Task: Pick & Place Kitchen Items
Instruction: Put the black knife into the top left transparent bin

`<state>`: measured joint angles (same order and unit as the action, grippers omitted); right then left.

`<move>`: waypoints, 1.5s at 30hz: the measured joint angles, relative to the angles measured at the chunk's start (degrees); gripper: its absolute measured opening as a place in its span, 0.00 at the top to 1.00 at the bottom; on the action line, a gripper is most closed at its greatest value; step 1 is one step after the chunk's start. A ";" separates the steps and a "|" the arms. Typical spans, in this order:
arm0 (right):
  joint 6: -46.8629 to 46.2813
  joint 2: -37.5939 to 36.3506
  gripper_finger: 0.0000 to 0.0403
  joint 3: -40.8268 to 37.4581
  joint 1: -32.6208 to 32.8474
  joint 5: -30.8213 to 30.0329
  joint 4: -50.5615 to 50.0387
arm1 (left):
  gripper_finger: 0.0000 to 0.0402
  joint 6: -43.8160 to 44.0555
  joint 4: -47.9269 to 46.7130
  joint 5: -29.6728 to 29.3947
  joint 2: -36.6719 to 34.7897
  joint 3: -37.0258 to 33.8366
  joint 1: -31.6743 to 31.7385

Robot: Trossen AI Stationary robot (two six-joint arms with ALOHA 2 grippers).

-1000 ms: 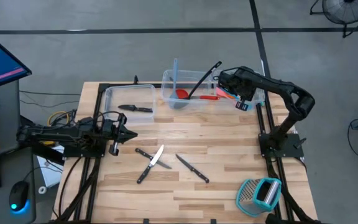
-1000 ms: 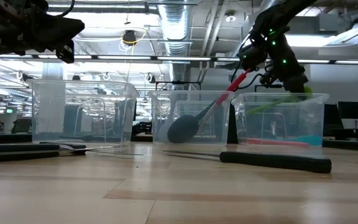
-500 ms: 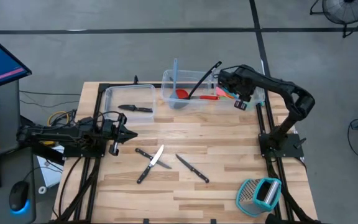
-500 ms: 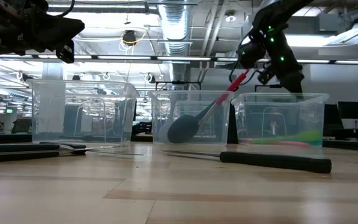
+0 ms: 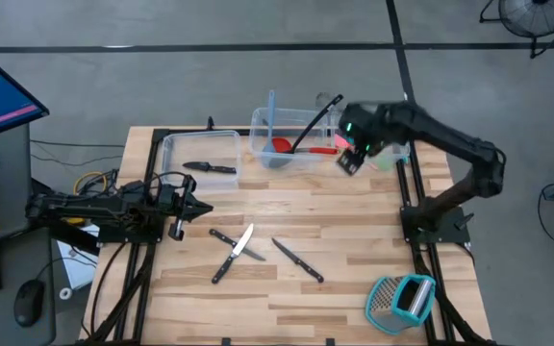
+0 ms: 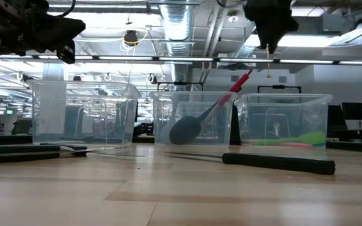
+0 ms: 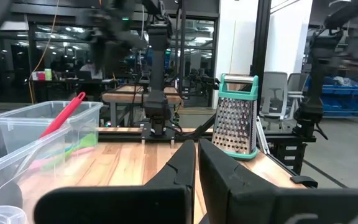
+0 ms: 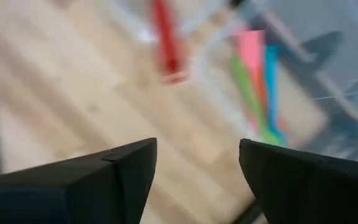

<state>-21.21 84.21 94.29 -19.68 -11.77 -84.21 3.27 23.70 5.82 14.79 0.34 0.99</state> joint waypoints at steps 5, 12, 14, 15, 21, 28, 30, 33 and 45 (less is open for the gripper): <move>-8.50 3.91 0.45 -0.01 16.13 -0.02 0.82 | 1.00 0.00 0.00 0.00 0.01 0.02 0.00; -12.73 15.91 0.46 -0.08 32.43 0.33 8.31 | 1.00 0.00 0.18 0.01 0.01 0.00 -0.01; -13.26 19.54 0.45 -0.10 34.54 1.24 10.77 | 1.00 0.00 0.33 0.00 0.00 0.00 0.00; -13.35 21.11 0.44 -0.12 35.34 1.75 11.99 | 1.00 0.00 0.35 0.02 0.00 0.02 0.00; -12.19 27.89 0.43 -0.10 37.35 4.32 20.21 | 1.00 0.00 0.46 0.00 0.00 0.00 0.00; -11.83 29.47 0.43 -0.09 37.29 4.57 22.10 | 1.00 0.00 0.74 0.02 0.00 0.00 0.00; -11.83 29.41 0.43 -0.06 37.51 4.42 22.18 | 1.00 0.00 0.80 0.01 0.00 0.01 0.00; -11.54 29.43 0.44 -0.08 37.65 4.42 22.14 | 1.00 0.00 0.82 0.02 0.00 0.00 0.00; -7.14 27.43 0.45 -0.12 38.03 3.87 24.91 | 1.00 0.18 1.07 0.02 0.00 0.00 0.00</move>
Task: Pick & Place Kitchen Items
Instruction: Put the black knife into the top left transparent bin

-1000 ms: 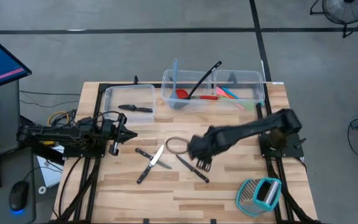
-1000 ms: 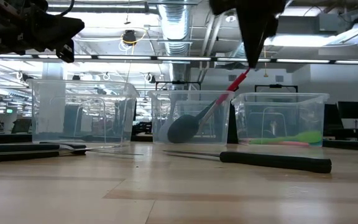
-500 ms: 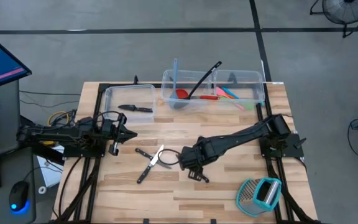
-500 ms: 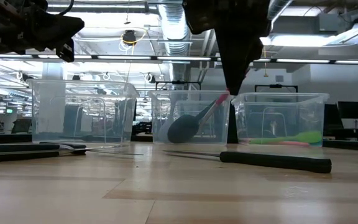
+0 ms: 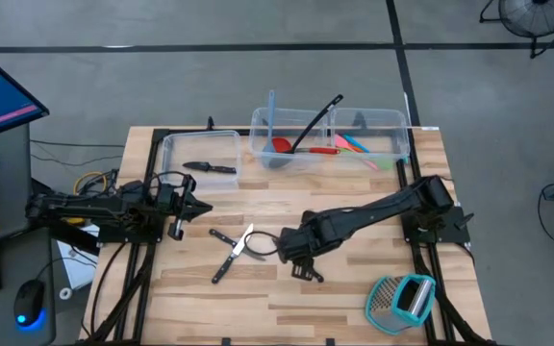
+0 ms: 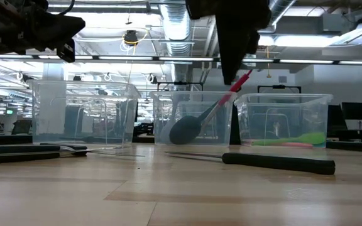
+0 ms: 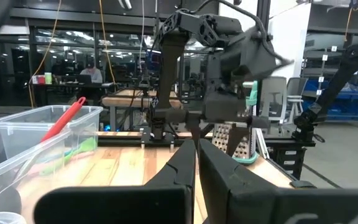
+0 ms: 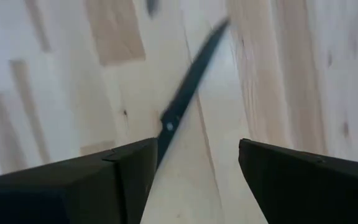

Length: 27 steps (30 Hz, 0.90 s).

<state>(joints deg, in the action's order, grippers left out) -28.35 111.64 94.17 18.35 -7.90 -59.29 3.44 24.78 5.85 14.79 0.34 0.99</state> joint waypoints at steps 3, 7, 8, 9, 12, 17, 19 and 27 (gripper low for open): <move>1.72 -2.70 0.45 0.00 0.09 -2.05 0.50 | 1.00 3.73 0.87 0.00 0.00 0.00 0.00; 1.93 -7.20 0.45 0.02 0.09 -5.36 0.65 | 1.00 9.68 4.05 -0.01 0.21 0.00 -0.01; 1.95 -8.30 0.45 0.02 0.09 -6.23 0.55 | 1.00 11.19 4.84 0.00 0.26 0.00 0.00; 1.93 -9.27 0.45 0.02 0.08 -7.00 0.44 | 1.00 12.73 5.96 0.00 0.43 0.00 -0.01; 1.87 -11.98 0.45 0.04 0.09 -8.29 0.25 | 1.00 17.75 9.91 0.00 0.65 0.00 0.00; 1.43 -14.71 0.45 0.05 0.85 -9.32 -0.01 | 1.00 21.27 18.42 0.00 0.66 0.00 -0.01; 1.43 -15.59 0.45 0.04 1.25 -9.32 -0.35 | 1.00 21.29 21.94 0.00 0.66 0.00 0.00; 4.38 -19.02 0.45 0.04 3.12 -10.57 -0.39 | 1.00 22.45 32.05 -2.91 0.66 0.00 0.00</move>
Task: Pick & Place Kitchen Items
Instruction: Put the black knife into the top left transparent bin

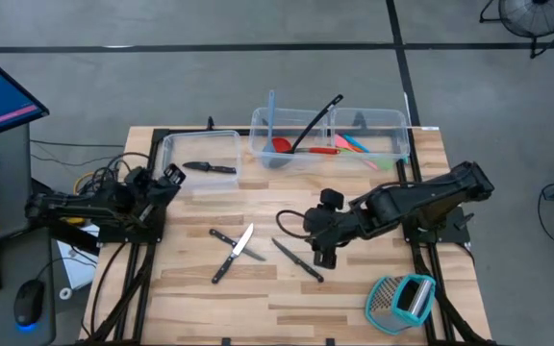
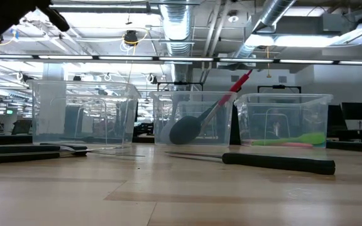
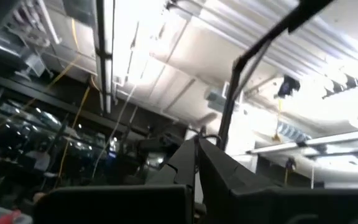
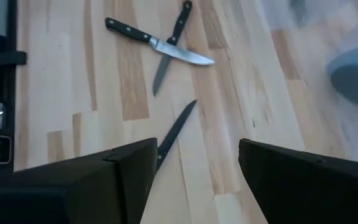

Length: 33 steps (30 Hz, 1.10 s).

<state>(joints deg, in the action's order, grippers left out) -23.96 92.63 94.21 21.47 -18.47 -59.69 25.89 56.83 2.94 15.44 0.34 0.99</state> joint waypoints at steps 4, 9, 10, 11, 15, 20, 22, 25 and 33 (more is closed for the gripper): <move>1.28 -3.01 0.45 0.00 0.33 -0.53 0.05 | 1.00 0.19 1.23 0.88 0.04 1.03 -0.01; 1.46 -7.05 0.45 0.00 0.70 -1.37 -1.39 | 1.00 0.05 1.72 1.04 0.00 2.53 -0.01; 1.46 -7.88 0.45 0.00 0.80 -1.37 -2.03 | 1.00 -0.02 1.76 0.95 0.00 2.69 0.00; 1.46 -8.78 0.45 0.00 1.07 -1.39 -2.84 | 1.00 -0.47 1.89 0.76 0.00 2.73 0.00; 2.10 -13.09 0.45 -0.04 2.04 -3.91 -5.67 | 1.00 -4.30 1.80 -1.99 0.04 2.75 0.00; 5.05 -20.39 0.45 -0.04 4.99 -11.33 -4.72 | 1.00 -1.64 0.59 -8.65 3.05 2.78 0.00; 8.60 -23.58 0.45 -0.04 6.74 -13.30 -1.73 | 1.00 0.08 -0.06 -9.64 5.56 2.78 0.00; 15.24 -29.03 0.45 -2.49 9.07 -15.36 5.11 | 1.00 3.13 -0.95 -11.67 10.10 3.46 0.03; 32.32 -45.74 0.45 -20.00 9.65 -14.95 28.24 | 1.00 1.37 -17.10 -7.33 21.16 15.69 0.09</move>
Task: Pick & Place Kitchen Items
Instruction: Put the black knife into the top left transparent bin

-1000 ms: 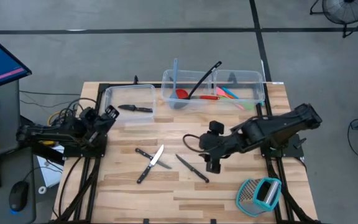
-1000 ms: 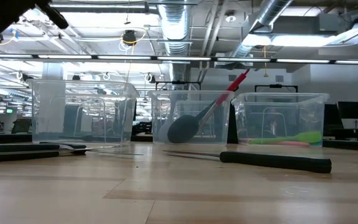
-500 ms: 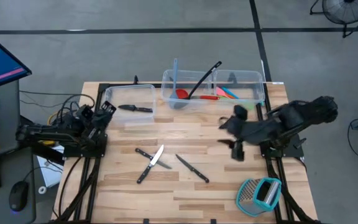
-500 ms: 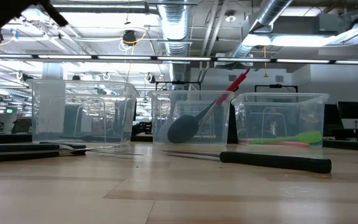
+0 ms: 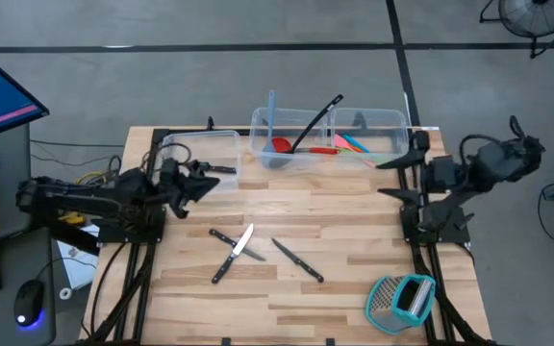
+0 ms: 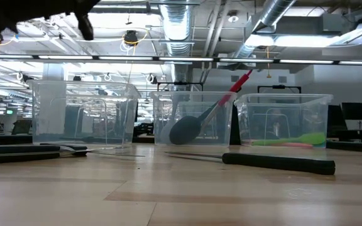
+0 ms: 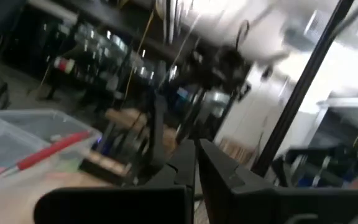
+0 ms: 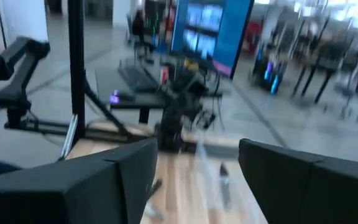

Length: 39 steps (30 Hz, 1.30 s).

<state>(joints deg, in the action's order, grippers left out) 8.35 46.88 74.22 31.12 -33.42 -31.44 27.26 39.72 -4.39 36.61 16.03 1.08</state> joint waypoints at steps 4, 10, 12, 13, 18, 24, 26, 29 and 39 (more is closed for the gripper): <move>2.54 -8.66 0.45 -10.37 -1.84 0.19 8.41 | 1.00 -4.57 -10.01 0.36 0.95 7.28 1.03; -4.94 -24.74 0.45 -26.32 -4.48 0.40 15.10 | 1.00 -9.86 -14.03 0.20 -3.07 10.98 3.65; -6.99 -29.79 0.45 -31.91 -4.65 0.45 16.67 | 1.00 -11.87 -13.97 0.19 -4.48 10.98 4.03; -7.31 -31.94 0.45 -34.80 -4.58 0.45 17.69 | 1.00 -12.20 -13.98 0.18 -4.97 10.98 4.12; -6.01 -42.43 0.45 -48.01 -4.53 0.95 24.83 | 1.00 -13.53 -14.26 -1.42 -5.92 10.98 4.15; -0.93 -46.60 0.45 -59.47 -4.64 0.37 34.55 | 1.00 -13.55 -18.59 -7.36 -4.38 10.92 4.15; -1.01 -46.40 0.45 -61.09 -4.73 0.21 37.22 | 1.00 -13.38 -21.55 -7.84 -3.90 10.91 4.15; -2.29 -46.63 0.45 -64.40 -4.63 2.55 38.07 | 1.00 -12.92 -24.73 -6.79 -2.76 10.10 4.12; -5.61 -46.66 0.45 -73.77 -6.01 5.78 46.72 | 1.00 -3.51 -25.22 -2.64 -2.00 0.83 3.93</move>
<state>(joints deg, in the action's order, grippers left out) 2.74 0.22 0.45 25.11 -27.64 15.27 23.76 14.50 -7.03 34.61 16.85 5.02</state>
